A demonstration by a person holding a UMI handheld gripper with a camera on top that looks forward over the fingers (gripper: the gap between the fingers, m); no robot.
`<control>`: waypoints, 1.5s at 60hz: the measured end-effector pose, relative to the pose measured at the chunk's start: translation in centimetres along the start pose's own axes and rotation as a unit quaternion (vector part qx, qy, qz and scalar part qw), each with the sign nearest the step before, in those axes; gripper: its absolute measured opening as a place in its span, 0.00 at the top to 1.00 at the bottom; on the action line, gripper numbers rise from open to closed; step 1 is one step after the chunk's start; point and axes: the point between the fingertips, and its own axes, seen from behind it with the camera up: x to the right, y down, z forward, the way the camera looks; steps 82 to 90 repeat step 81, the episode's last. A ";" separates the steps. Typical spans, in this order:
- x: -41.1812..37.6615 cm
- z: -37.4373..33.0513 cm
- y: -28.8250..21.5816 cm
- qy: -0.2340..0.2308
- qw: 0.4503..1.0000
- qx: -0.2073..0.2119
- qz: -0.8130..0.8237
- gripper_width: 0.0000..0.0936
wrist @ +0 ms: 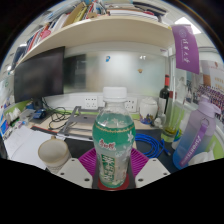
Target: Pour water
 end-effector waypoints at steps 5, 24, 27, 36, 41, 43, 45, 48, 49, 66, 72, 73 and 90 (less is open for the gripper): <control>0.1 -0.2 0.2 0.005 1.000 -0.004 0.002 0.46; -0.7 -6.3 3.6 0.048 0.996 -0.071 0.016 0.08; -1.5 -8.3 3.5 0.059 0.995 -0.078 0.030 0.08; -5.5 -13.6 0.9 0.078 0.992 -0.083 0.056 0.09; -7.4 -16.0 -1.3 0.090 0.991 -0.075 0.061 0.09; -8.2 -16.7 -2.0 0.091 0.991 -0.071 0.063 0.09; -8.8 -17.4 -2.7 0.093 0.991 -0.069 0.066 0.09; -9.9 -18.3 -3.9 0.094 0.992 -0.062 0.065 0.09; -10.2 -18.6 -4.3 0.094 0.992 -0.059 0.065 0.09; -13.2 -20.8 -8.3 0.087 0.996 -0.007 0.020 0.08; -12.7 -21.1 -8.6 0.104 0.994 -0.001 0.015 0.08; -12.7 -21.1 -8.6 0.107 0.994 -0.001 0.014 0.08; -13.9 -20.6 -8.5 0.092 0.996 -0.001 0.024 0.09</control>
